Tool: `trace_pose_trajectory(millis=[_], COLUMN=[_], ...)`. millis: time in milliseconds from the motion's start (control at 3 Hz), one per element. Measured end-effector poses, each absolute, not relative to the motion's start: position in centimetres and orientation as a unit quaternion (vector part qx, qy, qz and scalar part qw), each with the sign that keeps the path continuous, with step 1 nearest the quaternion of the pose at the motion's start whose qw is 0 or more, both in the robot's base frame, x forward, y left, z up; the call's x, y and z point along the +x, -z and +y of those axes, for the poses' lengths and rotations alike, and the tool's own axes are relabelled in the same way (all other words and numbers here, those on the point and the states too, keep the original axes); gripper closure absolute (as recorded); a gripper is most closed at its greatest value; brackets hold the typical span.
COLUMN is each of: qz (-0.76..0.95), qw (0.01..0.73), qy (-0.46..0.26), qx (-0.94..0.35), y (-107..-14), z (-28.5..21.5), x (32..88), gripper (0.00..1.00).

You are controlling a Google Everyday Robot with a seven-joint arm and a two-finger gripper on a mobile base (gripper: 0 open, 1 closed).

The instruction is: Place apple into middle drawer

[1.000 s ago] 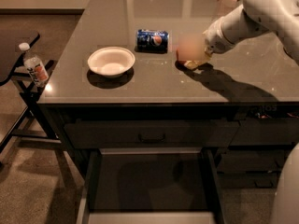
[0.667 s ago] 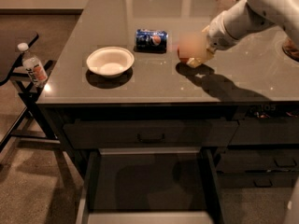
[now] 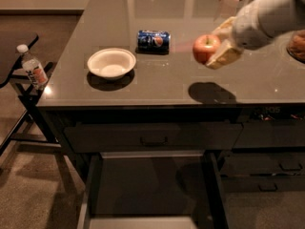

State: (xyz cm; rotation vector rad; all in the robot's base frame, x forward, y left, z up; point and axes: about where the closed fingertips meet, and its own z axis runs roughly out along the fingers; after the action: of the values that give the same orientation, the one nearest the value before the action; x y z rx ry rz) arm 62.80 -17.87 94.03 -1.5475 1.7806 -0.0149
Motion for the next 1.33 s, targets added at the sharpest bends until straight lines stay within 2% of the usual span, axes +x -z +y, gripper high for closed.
trace_pose_trajectory(millis=[667,1333], qz=[0.691,0.715], qw=[0.403,0.379], qy=[0.042,0.023], qx=[-0.598,-0.587], y=[-95.2,-89.2], z=[-22.2,-22.9], x=[52.1,43.7], gripper=[1.00,1.00])
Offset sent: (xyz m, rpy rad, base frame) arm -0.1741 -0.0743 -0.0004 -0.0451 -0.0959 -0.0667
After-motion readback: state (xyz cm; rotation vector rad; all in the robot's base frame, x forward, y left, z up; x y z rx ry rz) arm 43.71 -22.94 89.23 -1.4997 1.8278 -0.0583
